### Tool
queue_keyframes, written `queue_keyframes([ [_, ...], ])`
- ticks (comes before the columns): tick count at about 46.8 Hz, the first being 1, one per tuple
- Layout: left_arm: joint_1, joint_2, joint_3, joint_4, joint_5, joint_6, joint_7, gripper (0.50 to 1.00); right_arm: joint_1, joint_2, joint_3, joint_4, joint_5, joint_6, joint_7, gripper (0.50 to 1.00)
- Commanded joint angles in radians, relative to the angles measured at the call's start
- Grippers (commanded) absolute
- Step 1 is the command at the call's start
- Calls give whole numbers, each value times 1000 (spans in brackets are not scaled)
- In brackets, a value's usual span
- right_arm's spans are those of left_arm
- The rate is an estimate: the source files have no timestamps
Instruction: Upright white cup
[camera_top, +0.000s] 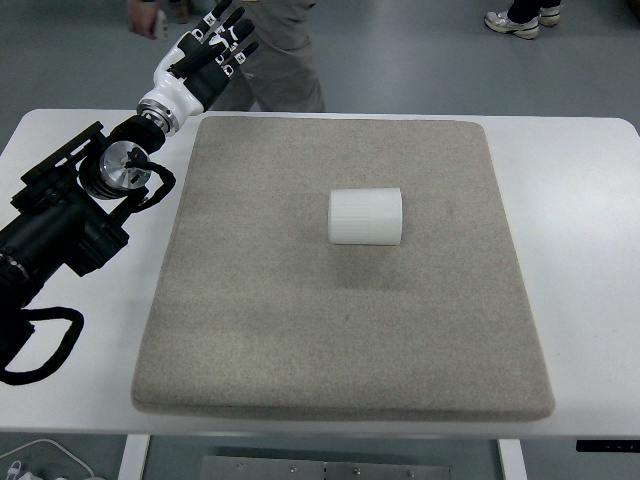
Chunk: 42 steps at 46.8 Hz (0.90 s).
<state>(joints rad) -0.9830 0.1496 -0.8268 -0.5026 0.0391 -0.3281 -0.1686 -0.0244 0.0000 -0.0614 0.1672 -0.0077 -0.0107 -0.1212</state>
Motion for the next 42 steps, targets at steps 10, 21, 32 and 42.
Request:
queue_keyframes([
  [10,-2,59,47,-103,203,0,4,999,0,0,0,0,0,2,0,930],
  [21,-28,163,132,-252,392,-2,23,996,0,0,0,0,0,0,0,930],
  [32,-54,222,158,-372,597,-51,31,996,0,0,0,0,0,0,0,930],
  [42,-100,260,224,-474,760,-54,116,996,0,0,0,0,0,0,0,930],
])
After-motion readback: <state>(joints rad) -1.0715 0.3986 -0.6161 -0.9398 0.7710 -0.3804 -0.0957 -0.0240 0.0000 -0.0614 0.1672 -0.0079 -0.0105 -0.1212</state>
